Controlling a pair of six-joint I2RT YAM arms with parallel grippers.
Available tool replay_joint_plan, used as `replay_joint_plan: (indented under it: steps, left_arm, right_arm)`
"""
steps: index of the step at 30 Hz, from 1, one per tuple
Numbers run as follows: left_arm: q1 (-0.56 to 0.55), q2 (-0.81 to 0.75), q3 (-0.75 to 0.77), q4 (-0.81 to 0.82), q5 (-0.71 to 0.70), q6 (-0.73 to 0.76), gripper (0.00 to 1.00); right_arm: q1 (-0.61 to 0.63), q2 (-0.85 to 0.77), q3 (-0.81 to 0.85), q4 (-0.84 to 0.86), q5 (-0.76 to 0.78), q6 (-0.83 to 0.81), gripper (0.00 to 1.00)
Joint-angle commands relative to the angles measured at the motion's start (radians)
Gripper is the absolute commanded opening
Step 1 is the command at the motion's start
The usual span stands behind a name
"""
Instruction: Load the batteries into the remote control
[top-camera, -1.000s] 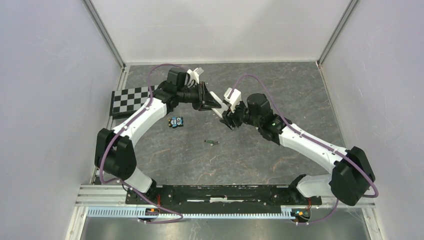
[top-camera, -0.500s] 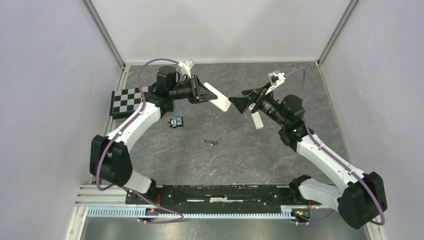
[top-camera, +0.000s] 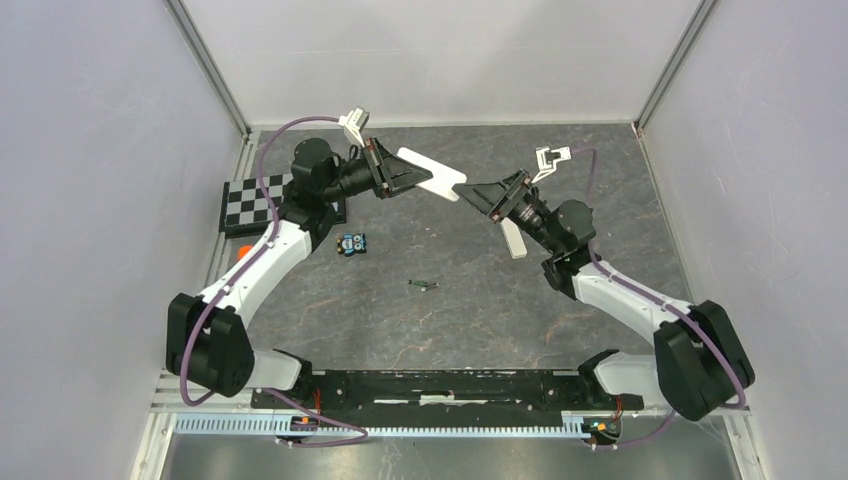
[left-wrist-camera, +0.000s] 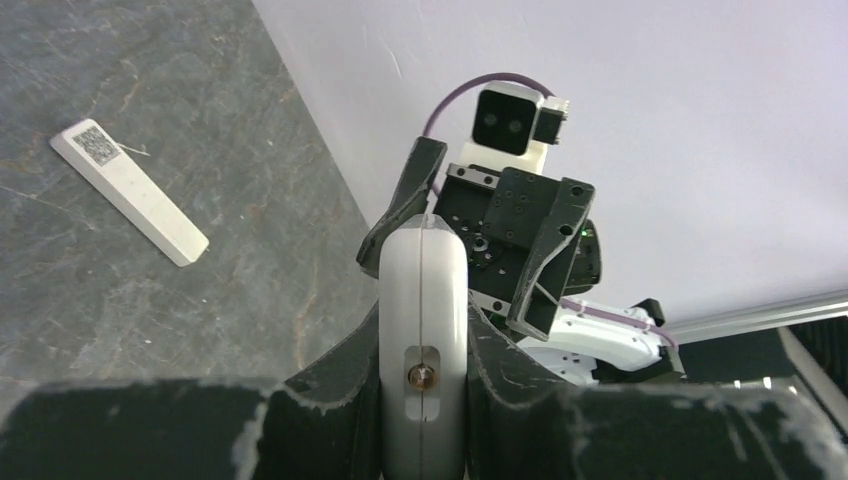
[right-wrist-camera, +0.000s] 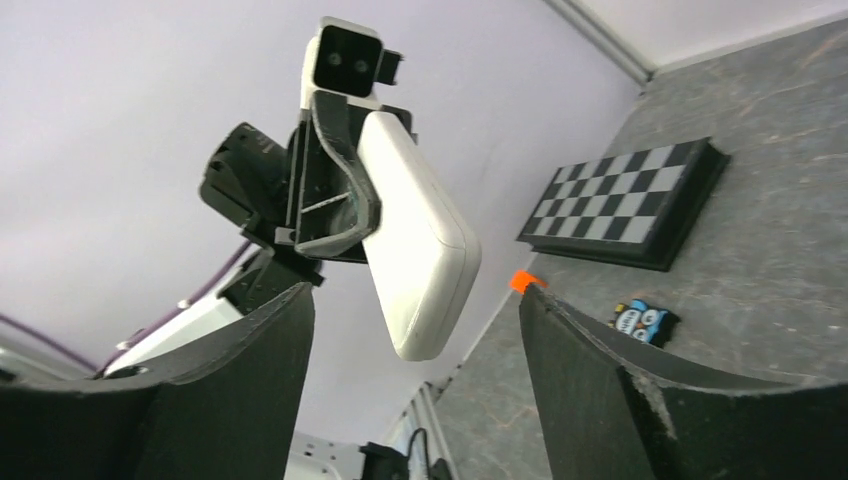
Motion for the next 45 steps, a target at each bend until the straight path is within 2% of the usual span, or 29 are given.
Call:
replay_joint_plan:
  steps: [1, 9, 13, 17, 21, 24, 29, 35, 36, 37, 39, 41, 45]
  left_arm:
    - [0.001, -0.017, -0.018, 0.123, 0.009, -0.133, 0.02]
    - [0.000, -0.016, -0.021, 0.120, 0.030, -0.142, 0.02]
    - [0.000, -0.017, -0.016, 0.111, 0.043, -0.140, 0.02]
    - [0.003, -0.030, -0.002, 0.111, 0.042, -0.153, 0.02]
    - [0.015, -0.052, 0.005, 0.154, 0.019, -0.233, 0.02]
    - [0.018, -0.062, 0.017, 0.234, 0.031, -0.317, 0.02]
    - [0.022, -0.085, 0.033, 0.219, 0.022, -0.316, 0.02]
    - [0.021, -0.085, 0.027, 0.221, 0.030, -0.303, 0.02]
    - [0.022, -0.090, 0.026, 0.194, 0.024, -0.285, 0.02]
    - [0.022, -0.094, 0.028, 0.167, 0.015, -0.256, 0.02]
    - [0.014, -0.105, 0.029, 0.111, -0.008, -0.206, 0.02]
    - [0.001, -0.109, 0.029, 0.077, -0.023, -0.170, 0.02]
    - [-0.005, -0.106, 0.023, 0.060, -0.031, -0.150, 0.02]
  right_arm:
    - [0.000, 0.052, 0.040, 0.205, -0.046, 0.126, 0.77]
    - [0.000, 0.108, 0.081, 0.208, -0.052, 0.134, 0.67]
    - [0.000, 0.123, 0.106, 0.067, -0.062, 0.097, 0.62]
    - [-0.001, 0.113, 0.078, 0.017, -0.055, 0.062, 0.48]
    - [-0.009, 0.094, 0.043, -0.011, -0.054, 0.016, 0.33]
    - [-0.025, 0.075, 0.005, -0.010, -0.050, 0.013, 0.24]
    - [-0.043, 0.052, -0.025, -0.051, -0.042, 0.007, 0.12]
    - [-0.044, 0.033, -0.001, -0.149, -0.018, 0.004, 0.14]
    - [-0.045, 0.026, 0.003, -0.166, -0.010, 0.000, 0.18]
    - [-0.044, 0.016, 0.008, -0.186, 0.000, -0.005, 0.27]
    - [-0.044, 0.006, 0.024, -0.214, 0.010, -0.014, 0.38]
    - [-0.044, 0.008, 0.039, -0.221, 0.010, -0.014, 0.43]
    - [-0.044, 0.020, 0.059, -0.226, 0.000, 0.001, 0.38]
